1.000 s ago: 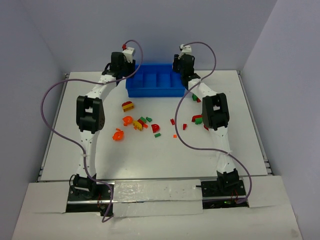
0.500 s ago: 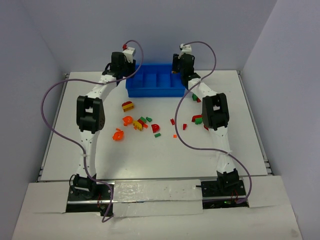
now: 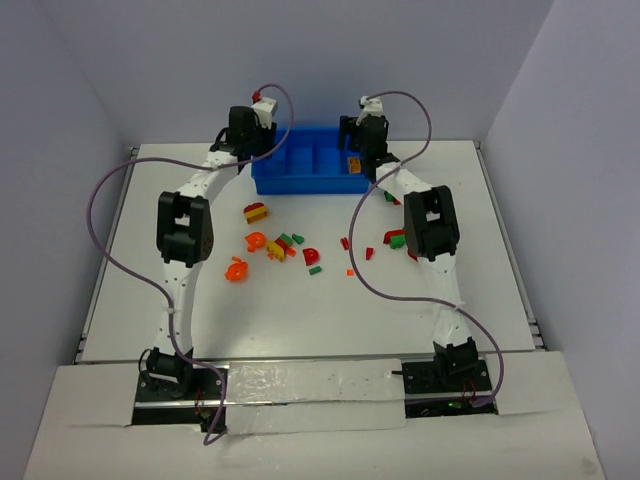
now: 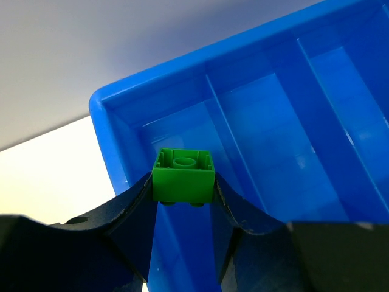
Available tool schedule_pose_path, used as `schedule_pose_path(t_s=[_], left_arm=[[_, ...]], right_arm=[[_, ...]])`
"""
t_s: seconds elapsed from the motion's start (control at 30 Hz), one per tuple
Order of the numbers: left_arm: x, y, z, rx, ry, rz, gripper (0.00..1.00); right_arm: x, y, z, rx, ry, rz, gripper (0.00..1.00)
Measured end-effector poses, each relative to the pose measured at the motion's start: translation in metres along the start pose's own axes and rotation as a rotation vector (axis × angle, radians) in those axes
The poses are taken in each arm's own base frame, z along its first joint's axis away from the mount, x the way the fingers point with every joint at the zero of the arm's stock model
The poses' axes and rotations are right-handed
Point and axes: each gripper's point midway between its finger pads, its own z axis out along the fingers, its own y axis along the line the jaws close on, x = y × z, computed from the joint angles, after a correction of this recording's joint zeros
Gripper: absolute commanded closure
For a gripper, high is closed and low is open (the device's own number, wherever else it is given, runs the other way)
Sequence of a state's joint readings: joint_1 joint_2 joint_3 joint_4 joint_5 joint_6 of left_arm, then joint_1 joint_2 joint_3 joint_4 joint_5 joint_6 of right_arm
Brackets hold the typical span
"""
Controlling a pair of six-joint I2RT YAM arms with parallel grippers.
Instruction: Sort the legos into containers by color
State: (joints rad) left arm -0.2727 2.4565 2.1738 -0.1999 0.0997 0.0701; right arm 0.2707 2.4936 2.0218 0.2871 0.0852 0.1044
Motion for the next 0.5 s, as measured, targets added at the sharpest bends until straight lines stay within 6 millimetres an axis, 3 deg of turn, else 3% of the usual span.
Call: schedule_pose_path(t_s=[0.17,0.43,0.5], left_arm=[[0.004,0.002,0.003,-0.014,0.007,0.008,0.96],[0.013,0.004,0.014,-0.029,0.012,0.023,0.85],[0.012,0.004,0.017,-0.033,0.004,0.025,0.72]], right_arm=[[0.001,0.001,-0.007,-0.005,0.012,0.009,0.11],[-0.049,0.007,-0.028,-0.018,-0.058,0.020,0.08],[-0.060,0.008,-0.032,-0.021,-0.077,0.022,0.07]])
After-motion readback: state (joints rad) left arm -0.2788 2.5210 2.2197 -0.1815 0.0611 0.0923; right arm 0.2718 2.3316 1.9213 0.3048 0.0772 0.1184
